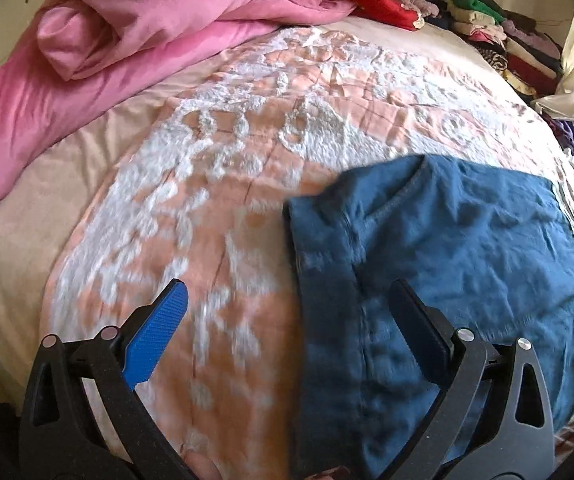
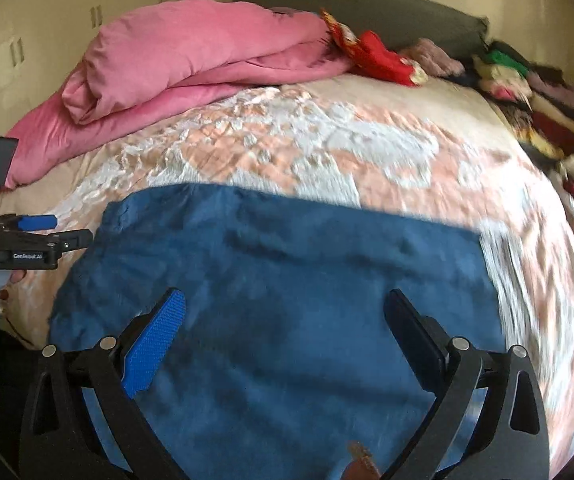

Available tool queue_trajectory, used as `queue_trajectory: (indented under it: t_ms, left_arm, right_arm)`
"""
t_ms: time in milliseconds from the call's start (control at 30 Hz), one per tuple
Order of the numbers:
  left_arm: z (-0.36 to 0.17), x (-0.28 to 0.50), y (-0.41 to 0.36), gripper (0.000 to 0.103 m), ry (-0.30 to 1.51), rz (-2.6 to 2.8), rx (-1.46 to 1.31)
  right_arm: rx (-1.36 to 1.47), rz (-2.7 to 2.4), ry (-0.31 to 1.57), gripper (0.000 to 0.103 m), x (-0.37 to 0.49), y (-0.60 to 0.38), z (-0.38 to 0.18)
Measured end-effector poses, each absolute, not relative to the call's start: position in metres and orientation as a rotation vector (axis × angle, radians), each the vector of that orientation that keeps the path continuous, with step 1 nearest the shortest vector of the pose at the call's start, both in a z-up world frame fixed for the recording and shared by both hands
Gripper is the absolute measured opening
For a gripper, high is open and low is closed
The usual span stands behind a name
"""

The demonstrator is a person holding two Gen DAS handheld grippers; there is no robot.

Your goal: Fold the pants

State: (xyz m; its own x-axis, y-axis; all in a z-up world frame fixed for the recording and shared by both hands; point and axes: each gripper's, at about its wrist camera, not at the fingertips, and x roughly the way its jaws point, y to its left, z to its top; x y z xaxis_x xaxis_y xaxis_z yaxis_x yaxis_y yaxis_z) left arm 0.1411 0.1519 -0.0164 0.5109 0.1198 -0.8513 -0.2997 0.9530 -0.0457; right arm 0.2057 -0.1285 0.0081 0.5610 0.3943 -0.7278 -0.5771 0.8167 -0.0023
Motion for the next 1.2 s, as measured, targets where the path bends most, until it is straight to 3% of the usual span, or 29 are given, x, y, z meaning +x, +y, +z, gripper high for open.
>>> queue_trajectory:
  t_ms: [300,333,400,433,467,567,833,867,967,1033,1133,1200]
  left_arm:
    - [-0.035,0.189,0.169,0.094,1.026,0.190,-0.223]
    - [-0.037,0.192,0.167,0.091,1.029,0.183,-0.215]
    - [-0.041,0.199,0.162,0.072,1.040,0.147,-0.202]
    - [-0.043,0.201,0.160,0.049,1.043,0.128,-0.198]
    - [-0.045,0.203,0.157,0.039,1.045,0.106,-0.194]
    - [-0.041,0.200,0.149,0.030,1.014,0.109,-0.143]
    - [-0.006,0.173,0.144,0.027,0.878,0.071,-0.125]
    - [-0.003,0.171,0.143,0.027,0.871,0.063,-0.128]
    - [-0.001,0.166,0.141,0.027,0.864,0.046,-0.133]
    - [-0.002,0.165,0.139,0.027,0.868,0.047,-0.125]
    - [-0.002,0.161,0.136,0.027,0.861,0.059,-0.101]
    - [0.001,0.156,0.136,0.027,0.852,0.060,-0.105]
  right_arm:
    - [-0.434,0.653,0.827,0.099,0.284,-0.071,-0.014]
    - [-0.456,0.653,0.830,0.099,0.292,-0.065,-0.018]
    - [-0.491,0.664,0.840,0.099,0.302,-0.056,-0.024]
    - [-0.510,0.668,0.841,0.099,0.309,-0.051,-0.027]
    - [-0.522,0.674,0.844,0.099,0.311,-0.047,-0.029]
    - [-0.582,0.712,0.844,0.099,0.320,-0.034,-0.036]
    - [-0.735,0.792,0.810,0.096,0.321,-0.014,-0.047]
    - [-0.753,0.802,0.803,0.093,0.320,-0.012,-0.049]
    - [-0.733,0.868,0.838,0.063,0.317,-0.008,-0.052]
    - [-0.705,0.914,0.866,0.033,0.312,-0.007,-0.051]
    - [-0.687,0.916,0.839,0.015,0.298,-0.013,-0.043]
    - [-0.650,0.909,0.826,0.010,0.289,-0.022,-0.036]
